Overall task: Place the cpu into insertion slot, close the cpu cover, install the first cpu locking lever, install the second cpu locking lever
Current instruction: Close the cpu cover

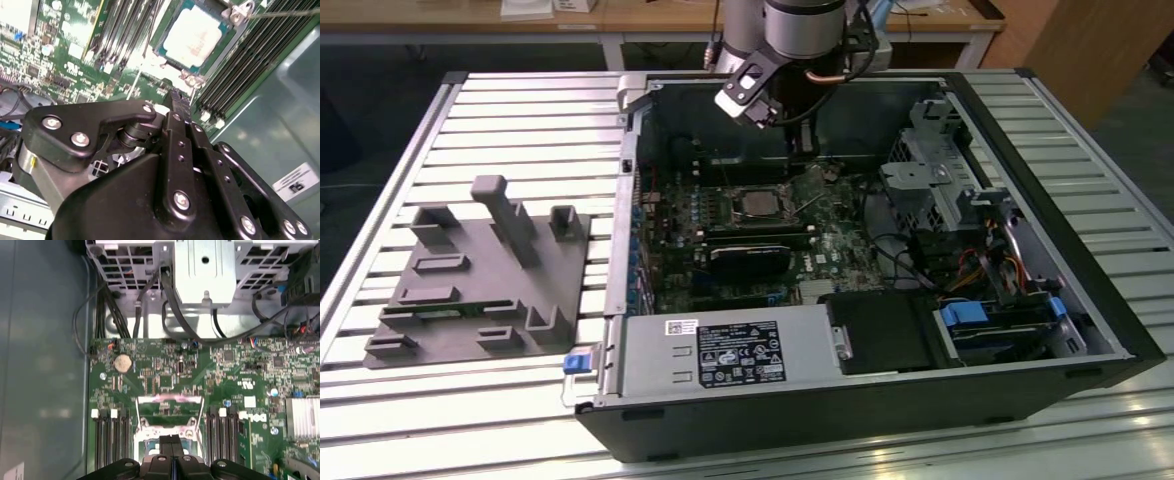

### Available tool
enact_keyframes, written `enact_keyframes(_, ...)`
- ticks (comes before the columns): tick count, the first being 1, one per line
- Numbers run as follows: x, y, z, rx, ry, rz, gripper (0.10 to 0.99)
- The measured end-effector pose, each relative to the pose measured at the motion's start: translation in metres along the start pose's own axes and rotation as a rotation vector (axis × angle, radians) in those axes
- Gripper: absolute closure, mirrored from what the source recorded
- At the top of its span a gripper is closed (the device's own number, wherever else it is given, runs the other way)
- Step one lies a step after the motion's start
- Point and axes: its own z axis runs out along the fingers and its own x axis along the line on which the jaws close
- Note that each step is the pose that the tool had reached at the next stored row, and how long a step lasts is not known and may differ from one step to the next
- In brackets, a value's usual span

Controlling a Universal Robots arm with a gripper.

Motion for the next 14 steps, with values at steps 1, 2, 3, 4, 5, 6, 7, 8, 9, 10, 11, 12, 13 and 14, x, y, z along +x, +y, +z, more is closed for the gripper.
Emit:
enact_keyframes(1, 0.0001, 0.0025, 0.0003, 0.0, 0.0, 0.0, 0.98)
enact_keyframes(2, 0.0002, 0.005, 0.0005, 0.0, 0.0, 0.0, 0.98)
enact_keyframes(3, 0.0003, 0.0077, 0.0008, 0.0, 0.0, 0.0, 0.98)
enact_keyframes(4, 0.0004, 0.0104, 0.001, 0.0, 0.0, 0.0, 0.98)
enact_keyframes(5, 0.0005, 0.0132, 0.0013, 0.0, -0.0001, 0.0, 0.98)
enact_keyframes(6, 0.0006, 0.0164, 0.0016, 0.0, -0.0001, 0.0, 0.98)
enact_keyframes(7, 0.0007, 0.0195, 0.0019, 0.001, -0.0003, 0.0, 0.98)
enact_keyframes(8, 0.0008, 0.0227, 0.0022, 0.001, -0.0002, 0.0, 0.98)
enact_keyframes(9, 0.0009, 0.026, 0.0026, 0.001, -0.0001, 0.0, 0.98)
enact_keyframes(10, 0.001, 0.0292, 0.0029, 0.001, 0.0001, 0.0, 0.98)
enact_keyframes(11, 0.0012, 0.0325, 0.0033, 0.001, 0.0001, 0.0, 0.98)
enact_keyframes(12, 0.0013, 0.036, 0.0036, 0.002, 0.0001, 0.0, 0.98)
enact_keyframes(13, 0.0014, 0.0388, 0.0039, 0.002, 0.0, 0.0, 0.98)
enact_keyframes(14, 0.0015, 0.0415, 0.0042, 0.002, 0.0, 0.0, 0.98)
